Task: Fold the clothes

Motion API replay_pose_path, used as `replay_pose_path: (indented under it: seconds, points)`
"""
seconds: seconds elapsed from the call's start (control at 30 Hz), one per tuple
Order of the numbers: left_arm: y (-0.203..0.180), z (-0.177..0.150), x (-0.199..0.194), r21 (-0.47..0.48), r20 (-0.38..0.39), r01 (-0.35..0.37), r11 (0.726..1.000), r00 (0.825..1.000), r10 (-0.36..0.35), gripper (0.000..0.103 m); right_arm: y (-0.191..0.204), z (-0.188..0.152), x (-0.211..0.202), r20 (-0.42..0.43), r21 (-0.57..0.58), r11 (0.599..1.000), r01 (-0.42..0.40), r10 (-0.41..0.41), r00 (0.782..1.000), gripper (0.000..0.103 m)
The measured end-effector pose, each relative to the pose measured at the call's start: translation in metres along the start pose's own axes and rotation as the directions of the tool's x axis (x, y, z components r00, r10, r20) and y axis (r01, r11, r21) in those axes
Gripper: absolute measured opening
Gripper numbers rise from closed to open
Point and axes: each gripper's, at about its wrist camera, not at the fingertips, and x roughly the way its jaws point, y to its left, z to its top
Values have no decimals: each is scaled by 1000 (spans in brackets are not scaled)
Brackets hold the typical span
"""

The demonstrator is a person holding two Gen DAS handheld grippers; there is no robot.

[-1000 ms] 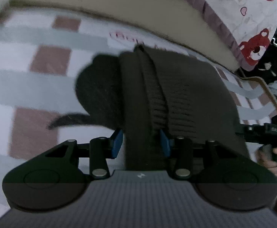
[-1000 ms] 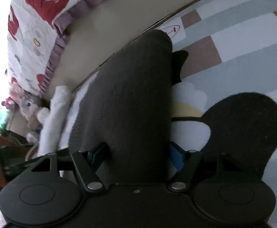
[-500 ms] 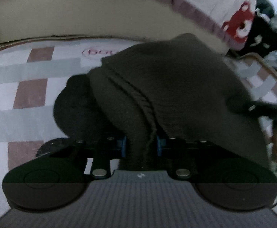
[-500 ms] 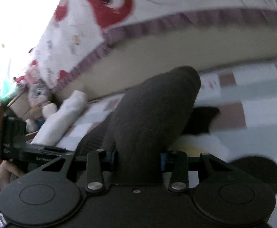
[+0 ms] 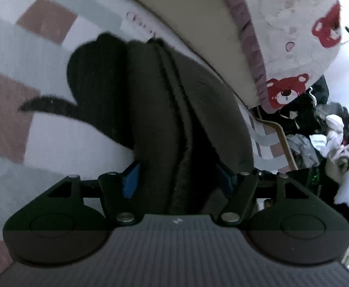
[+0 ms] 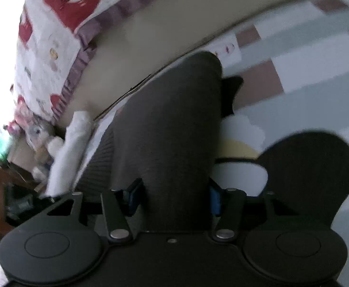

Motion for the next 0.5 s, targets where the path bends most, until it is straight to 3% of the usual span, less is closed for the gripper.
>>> replay_pose_path:
  seconds: [0.3,0.43,0.5]
  points:
    - [0,1,-19,10,9,88,996,996,-88,72,-19,-2,3,-12,128,989,-71,73,997,64]
    - [6,-13,-14,-22,-4,82,996,997,-83,73,-18,-3,6,-15,131,989,-68,71,997,65]
    - [-1,-16,-12,29,-11,72,997,997,-72,76,-18,-4,8,-18,134,989,-66,69,997,67]
